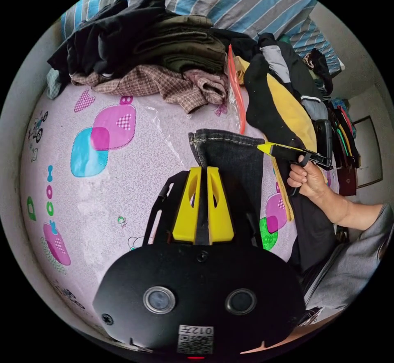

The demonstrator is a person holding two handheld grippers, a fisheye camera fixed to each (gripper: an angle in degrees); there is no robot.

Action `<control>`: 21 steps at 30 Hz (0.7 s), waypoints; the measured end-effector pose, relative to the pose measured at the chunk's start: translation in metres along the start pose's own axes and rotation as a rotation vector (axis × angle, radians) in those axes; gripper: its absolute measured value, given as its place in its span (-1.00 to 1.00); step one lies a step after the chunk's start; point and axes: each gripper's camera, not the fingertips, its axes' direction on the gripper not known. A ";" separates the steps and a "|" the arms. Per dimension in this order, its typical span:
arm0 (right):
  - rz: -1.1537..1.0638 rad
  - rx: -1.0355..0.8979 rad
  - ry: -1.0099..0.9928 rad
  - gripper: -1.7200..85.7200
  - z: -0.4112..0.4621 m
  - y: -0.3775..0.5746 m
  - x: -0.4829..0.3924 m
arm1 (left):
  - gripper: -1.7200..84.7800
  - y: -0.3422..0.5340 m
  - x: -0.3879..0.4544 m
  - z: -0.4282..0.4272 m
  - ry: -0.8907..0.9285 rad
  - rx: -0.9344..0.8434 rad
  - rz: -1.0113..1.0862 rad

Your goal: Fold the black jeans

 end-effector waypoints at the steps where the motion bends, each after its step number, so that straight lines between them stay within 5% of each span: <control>1: -0.018 0.016 -0.017 -0.97 -0.005 0.001 -0.004 | -0.95 -0.004 0.008 -0.008 -0.024 -0.005 0.012; 10: -0.146 0.250 -0.204 -0.97 -0.072 0.019 -0.030 | -0.95 -0.032 0.076 -0.072 -0.125 0.037 0.134; 21: -0.095 0.151 -0.214 -0.87 -0.008 0.018 -0.010 | -0.95 -0.018 0.086 -0.091 -0.130 -0.035 0.156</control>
